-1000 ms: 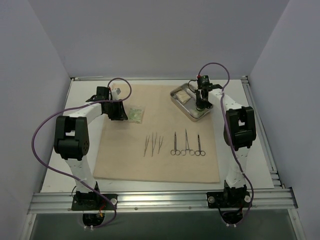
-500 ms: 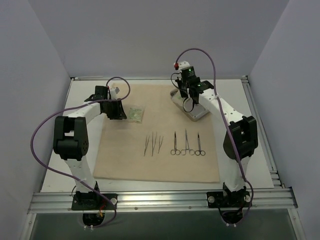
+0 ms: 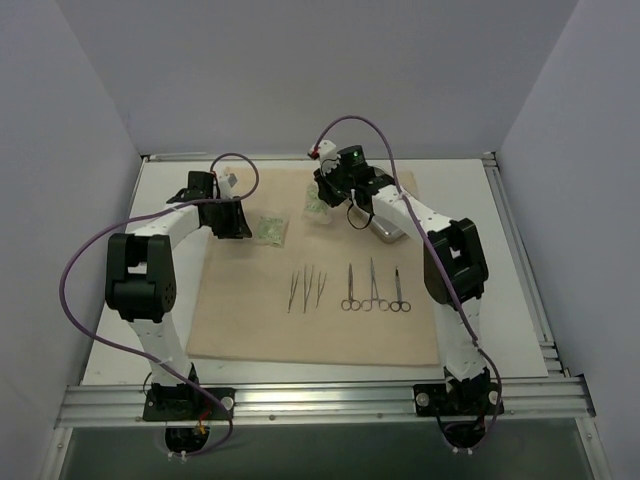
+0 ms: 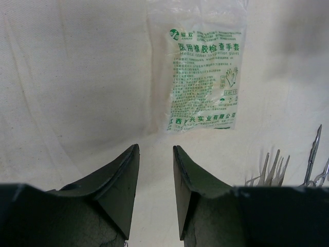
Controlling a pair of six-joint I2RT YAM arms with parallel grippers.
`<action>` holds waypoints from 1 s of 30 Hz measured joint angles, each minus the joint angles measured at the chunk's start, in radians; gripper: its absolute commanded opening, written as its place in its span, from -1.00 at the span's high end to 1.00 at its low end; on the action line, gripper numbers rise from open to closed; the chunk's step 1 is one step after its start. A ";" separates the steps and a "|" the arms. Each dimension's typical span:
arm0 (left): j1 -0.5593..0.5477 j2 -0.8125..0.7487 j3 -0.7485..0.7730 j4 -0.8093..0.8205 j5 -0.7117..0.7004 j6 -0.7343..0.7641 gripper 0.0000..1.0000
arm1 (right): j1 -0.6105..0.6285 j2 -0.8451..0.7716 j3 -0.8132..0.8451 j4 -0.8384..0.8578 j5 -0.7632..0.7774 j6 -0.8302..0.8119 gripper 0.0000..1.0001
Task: Open and lay out the surgical kit
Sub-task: Place the medical item in the surgical kit.
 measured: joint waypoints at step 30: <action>0.005 0.000 0.005 -0.001 0.001 0.000 0.16 | 0.048 0.183 0.088 -0.032 -0.108 0.025 0.23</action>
